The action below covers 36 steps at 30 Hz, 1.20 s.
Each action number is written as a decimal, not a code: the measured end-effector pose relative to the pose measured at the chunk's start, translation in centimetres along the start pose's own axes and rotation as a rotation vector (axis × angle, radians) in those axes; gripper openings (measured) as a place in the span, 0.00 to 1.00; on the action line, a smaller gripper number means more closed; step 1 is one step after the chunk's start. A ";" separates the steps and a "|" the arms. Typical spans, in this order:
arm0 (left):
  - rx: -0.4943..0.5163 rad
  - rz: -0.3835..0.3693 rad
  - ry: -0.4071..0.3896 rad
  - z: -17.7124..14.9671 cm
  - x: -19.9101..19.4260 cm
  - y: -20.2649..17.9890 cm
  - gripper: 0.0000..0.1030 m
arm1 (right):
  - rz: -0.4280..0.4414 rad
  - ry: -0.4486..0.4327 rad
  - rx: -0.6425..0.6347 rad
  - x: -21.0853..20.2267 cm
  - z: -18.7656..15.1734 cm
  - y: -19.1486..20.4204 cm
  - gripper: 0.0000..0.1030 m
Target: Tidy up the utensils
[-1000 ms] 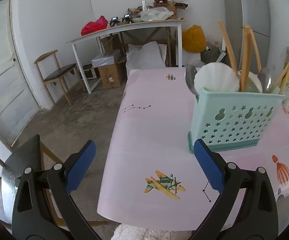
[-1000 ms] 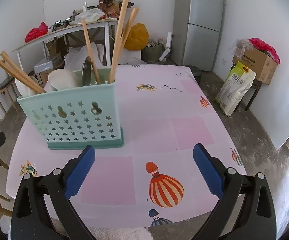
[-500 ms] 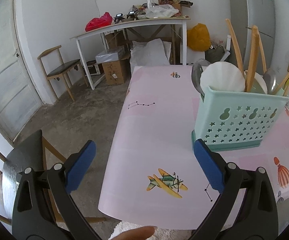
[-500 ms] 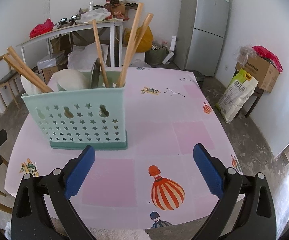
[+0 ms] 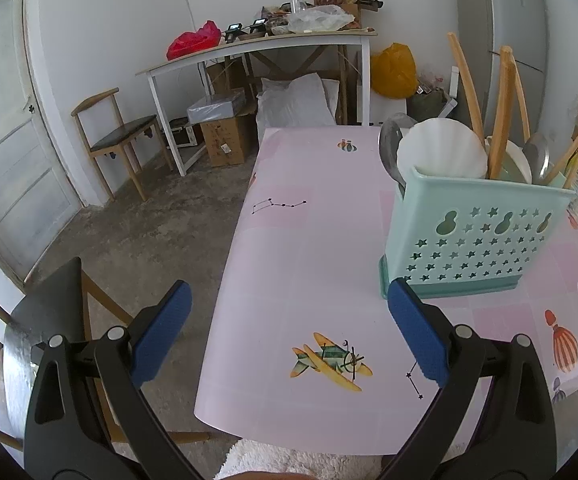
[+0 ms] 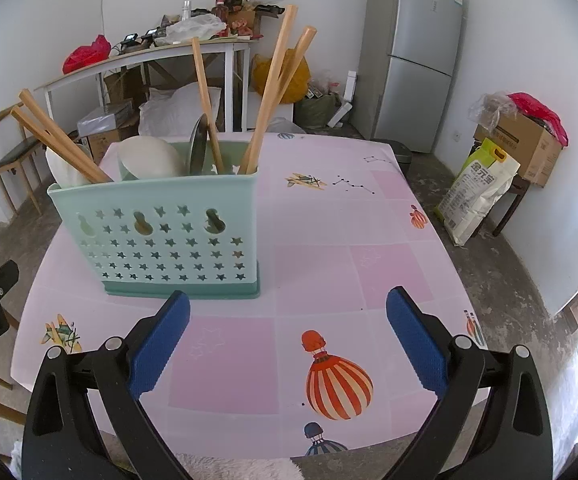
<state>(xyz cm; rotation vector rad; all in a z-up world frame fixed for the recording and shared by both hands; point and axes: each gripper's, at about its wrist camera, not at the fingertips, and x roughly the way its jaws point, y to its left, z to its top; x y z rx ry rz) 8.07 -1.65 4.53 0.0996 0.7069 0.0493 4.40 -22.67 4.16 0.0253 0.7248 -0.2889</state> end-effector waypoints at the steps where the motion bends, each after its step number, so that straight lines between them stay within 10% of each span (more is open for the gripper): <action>1: 0.000 0.000 -0.001 0.0 0.0 0.1 0.92 | 0.000 0.000 0.000 0.0 0.0 0.0 0.93; 36: -0.014 0.000 0.017 -0.1 0.2 1.0 0.92 | -0.004 0.006 0.001 0.1 0.0 -0.4 0.93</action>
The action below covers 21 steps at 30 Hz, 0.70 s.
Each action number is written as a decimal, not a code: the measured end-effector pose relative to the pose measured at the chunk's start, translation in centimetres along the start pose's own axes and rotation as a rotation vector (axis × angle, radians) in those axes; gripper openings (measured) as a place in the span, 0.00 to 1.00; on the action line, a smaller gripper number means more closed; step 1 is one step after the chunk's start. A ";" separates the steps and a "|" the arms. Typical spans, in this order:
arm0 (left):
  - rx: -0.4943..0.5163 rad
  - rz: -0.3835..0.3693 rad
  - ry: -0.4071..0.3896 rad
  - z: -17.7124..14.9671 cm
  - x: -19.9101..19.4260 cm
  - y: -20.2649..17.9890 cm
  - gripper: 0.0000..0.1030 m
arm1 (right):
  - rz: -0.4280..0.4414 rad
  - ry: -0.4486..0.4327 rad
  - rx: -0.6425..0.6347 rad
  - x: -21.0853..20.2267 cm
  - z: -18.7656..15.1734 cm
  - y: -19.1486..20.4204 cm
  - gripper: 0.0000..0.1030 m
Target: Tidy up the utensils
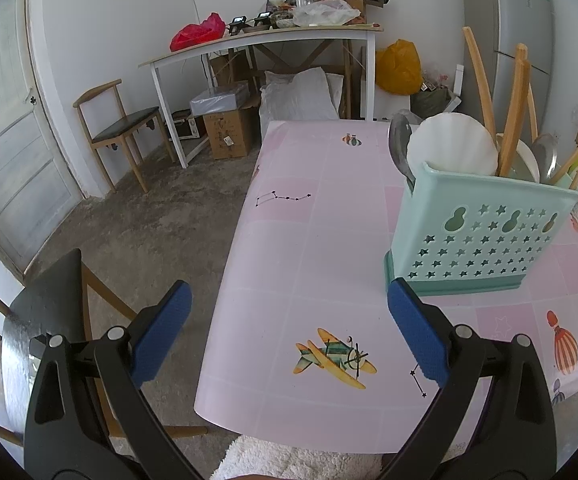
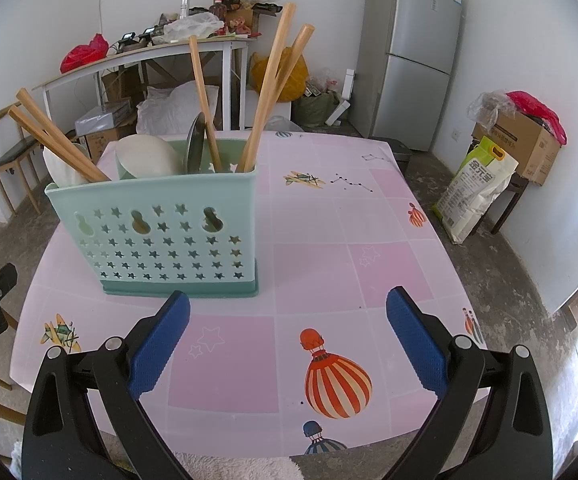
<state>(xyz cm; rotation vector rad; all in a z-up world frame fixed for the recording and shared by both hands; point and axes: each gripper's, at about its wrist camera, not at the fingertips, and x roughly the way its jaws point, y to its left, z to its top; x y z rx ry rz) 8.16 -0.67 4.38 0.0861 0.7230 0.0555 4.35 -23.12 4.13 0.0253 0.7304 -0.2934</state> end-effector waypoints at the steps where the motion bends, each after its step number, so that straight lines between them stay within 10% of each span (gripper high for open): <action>1: 0.000 0.000 0.001 0.0 0.0 0.0 0.92 | 0.001 0.001 0.000 0.0 0.0 0.0 0.93; 21: 0.001 -0.002 0.000 -0.4 0.3 0.3 0.92 | 0.002 0.001 0.003 0.0 0.1 -0.1 0.93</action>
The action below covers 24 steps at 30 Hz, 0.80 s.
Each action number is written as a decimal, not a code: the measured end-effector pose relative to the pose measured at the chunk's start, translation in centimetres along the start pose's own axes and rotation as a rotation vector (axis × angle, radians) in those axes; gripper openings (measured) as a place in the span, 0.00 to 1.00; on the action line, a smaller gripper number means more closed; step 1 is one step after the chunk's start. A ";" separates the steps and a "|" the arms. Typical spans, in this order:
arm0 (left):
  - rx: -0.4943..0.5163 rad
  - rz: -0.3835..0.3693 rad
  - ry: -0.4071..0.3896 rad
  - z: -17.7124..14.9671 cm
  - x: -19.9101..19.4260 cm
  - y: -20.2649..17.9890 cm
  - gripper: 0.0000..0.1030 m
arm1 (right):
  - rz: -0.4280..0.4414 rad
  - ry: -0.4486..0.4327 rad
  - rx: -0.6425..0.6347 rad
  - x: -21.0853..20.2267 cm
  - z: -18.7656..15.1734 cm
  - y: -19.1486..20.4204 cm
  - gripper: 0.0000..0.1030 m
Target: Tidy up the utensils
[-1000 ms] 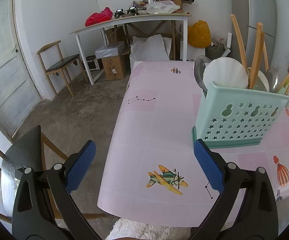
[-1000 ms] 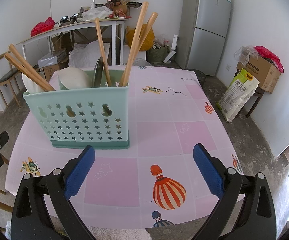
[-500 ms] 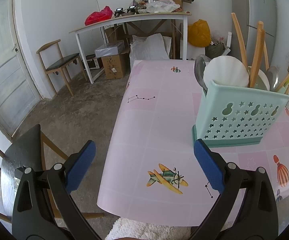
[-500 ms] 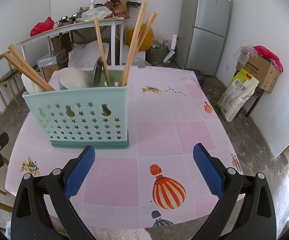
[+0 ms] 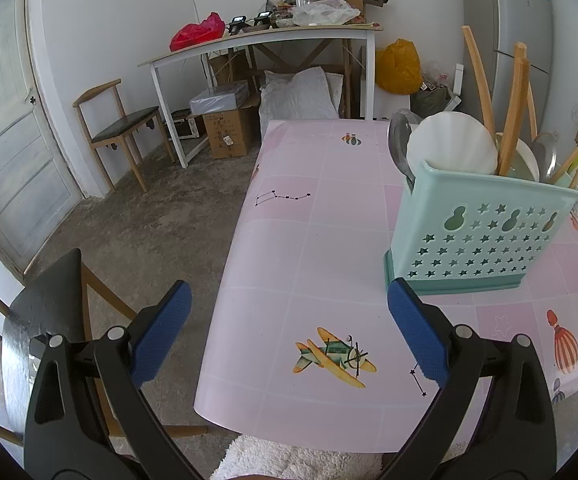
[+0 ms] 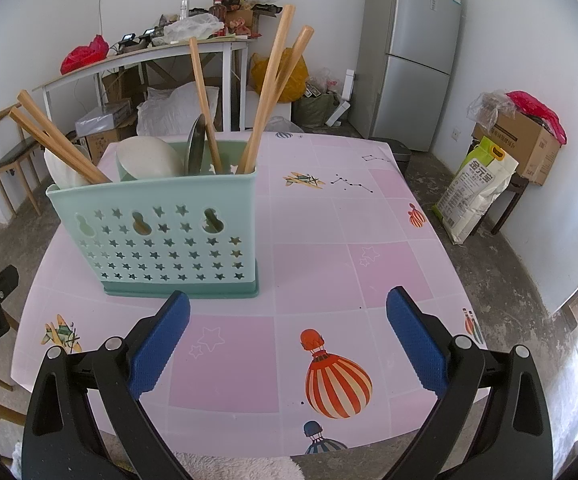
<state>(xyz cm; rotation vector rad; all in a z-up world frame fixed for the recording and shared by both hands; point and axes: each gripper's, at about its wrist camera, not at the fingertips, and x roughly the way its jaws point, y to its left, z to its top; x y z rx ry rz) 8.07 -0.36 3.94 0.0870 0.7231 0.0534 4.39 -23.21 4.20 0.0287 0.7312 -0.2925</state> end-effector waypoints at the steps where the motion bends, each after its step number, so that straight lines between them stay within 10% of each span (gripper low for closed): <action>1: 0.000 0.000 0.001 -0.1 0.1 0.0 0.92 | 0.001 0.001 0.000 0.0 0.0 0.0 0.93; 24: 0.001 -0.001 0.005 -0.3 0.1 0.2 0.92 | 0.001 0.001 0.000 0.0 0.0 0.0 0.93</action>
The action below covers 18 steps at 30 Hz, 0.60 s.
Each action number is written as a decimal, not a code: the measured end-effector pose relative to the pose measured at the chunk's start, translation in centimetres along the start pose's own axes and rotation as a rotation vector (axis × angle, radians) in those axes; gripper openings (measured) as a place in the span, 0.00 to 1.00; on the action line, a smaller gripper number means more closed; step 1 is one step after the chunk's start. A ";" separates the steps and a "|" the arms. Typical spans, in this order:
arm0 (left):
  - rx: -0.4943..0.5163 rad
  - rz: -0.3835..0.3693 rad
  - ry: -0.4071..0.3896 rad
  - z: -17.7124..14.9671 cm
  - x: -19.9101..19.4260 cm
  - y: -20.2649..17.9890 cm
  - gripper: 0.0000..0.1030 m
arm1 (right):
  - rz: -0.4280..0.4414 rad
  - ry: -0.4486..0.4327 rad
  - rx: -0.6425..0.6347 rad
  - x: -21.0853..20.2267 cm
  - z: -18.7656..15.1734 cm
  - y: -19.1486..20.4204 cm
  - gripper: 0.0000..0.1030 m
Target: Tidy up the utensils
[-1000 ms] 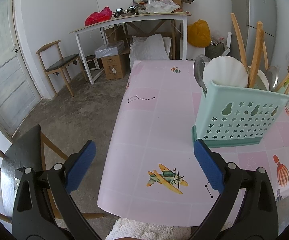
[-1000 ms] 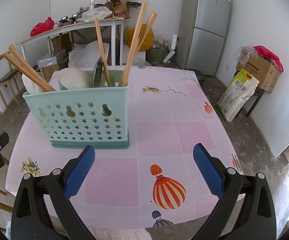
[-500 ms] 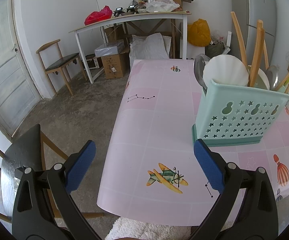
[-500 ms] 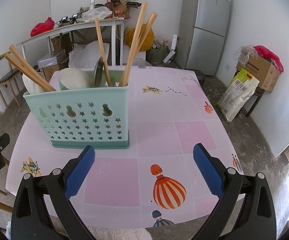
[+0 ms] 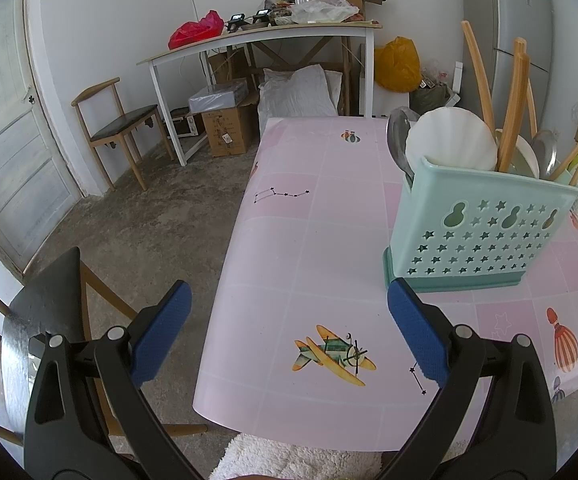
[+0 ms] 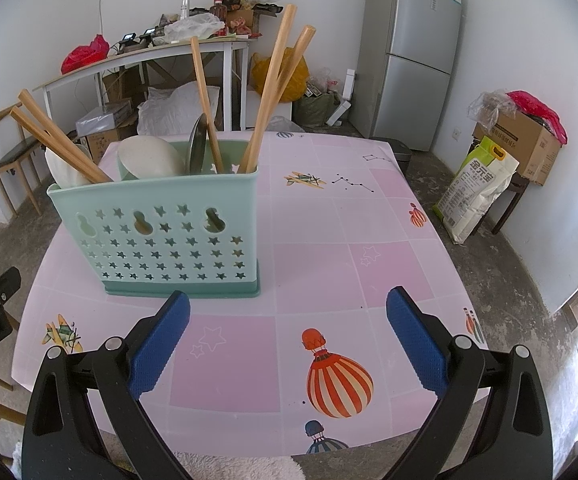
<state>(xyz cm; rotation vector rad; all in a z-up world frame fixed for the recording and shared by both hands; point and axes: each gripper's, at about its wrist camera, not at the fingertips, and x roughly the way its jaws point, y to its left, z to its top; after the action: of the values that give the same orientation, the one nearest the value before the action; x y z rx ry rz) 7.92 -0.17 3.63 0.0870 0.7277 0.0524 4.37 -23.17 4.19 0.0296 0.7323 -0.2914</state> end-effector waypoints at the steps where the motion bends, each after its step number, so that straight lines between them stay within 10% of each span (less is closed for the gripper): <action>1: 0.000 0.000 0.001 -0.1 0.0 0.0 0.92 | 0.000 0.000 -0.001 0.0 0.0 0.0 0.93; 18: 0.001 -0.004 0.005 -0.5 0.2 -0.1 0.92 | 0.001 0.000 0.000 0.0 0.0 0.0 0.93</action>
<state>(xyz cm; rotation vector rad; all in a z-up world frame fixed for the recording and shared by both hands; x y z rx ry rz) 7.72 -0.22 3.16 0.0864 0.7329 0.0485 4.37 -23.20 4.20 0.0300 0.7321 -0.2908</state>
